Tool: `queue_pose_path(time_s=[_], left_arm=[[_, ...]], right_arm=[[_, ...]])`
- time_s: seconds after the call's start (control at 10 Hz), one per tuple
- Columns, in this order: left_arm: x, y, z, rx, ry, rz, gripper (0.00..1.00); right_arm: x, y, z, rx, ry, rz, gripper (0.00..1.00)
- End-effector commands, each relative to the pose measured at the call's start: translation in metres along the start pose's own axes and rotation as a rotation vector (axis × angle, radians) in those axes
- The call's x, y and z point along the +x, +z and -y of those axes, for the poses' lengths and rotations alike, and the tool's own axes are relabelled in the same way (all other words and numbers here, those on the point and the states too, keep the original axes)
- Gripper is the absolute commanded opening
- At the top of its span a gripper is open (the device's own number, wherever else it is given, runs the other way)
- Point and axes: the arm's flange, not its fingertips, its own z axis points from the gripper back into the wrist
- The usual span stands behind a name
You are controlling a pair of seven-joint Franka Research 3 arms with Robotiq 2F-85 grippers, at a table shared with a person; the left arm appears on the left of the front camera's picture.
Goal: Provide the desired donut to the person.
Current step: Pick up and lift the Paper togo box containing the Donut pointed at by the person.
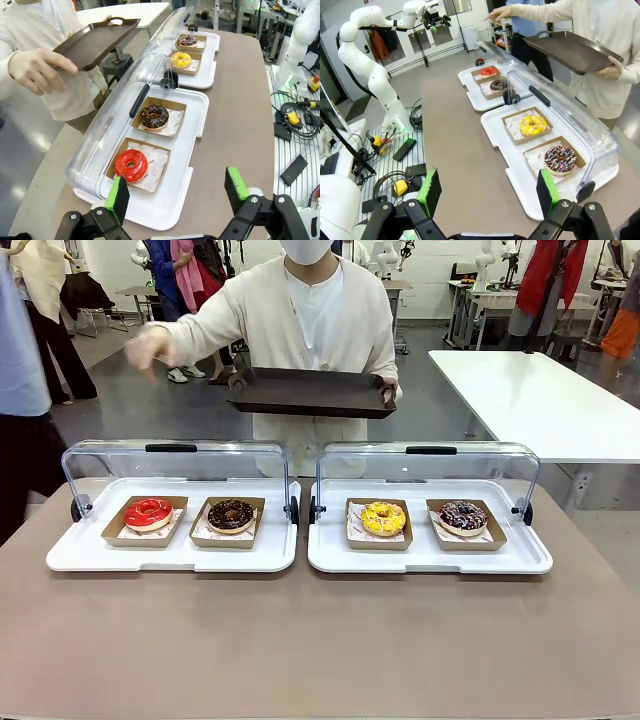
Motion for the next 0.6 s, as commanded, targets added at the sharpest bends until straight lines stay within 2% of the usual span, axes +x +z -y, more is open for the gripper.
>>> queue_pose_path(time_s=[0.0, 0.5], left_arm=[[0.0009, 0.0011, -0.0006, 0.003, -0.002, 0.012, 1.00], [0.0009, 0.0011, -0.0006, 0.003, -0.002, 0.012, 1.00]], right_arm=[[0.0010, 0.0006, 0.0009, 0.001, 0.002, 0.009, 1.00], [0.0010, 0.0006, 0.0009, 0.001, 0.002, 0.009, 1.00]])
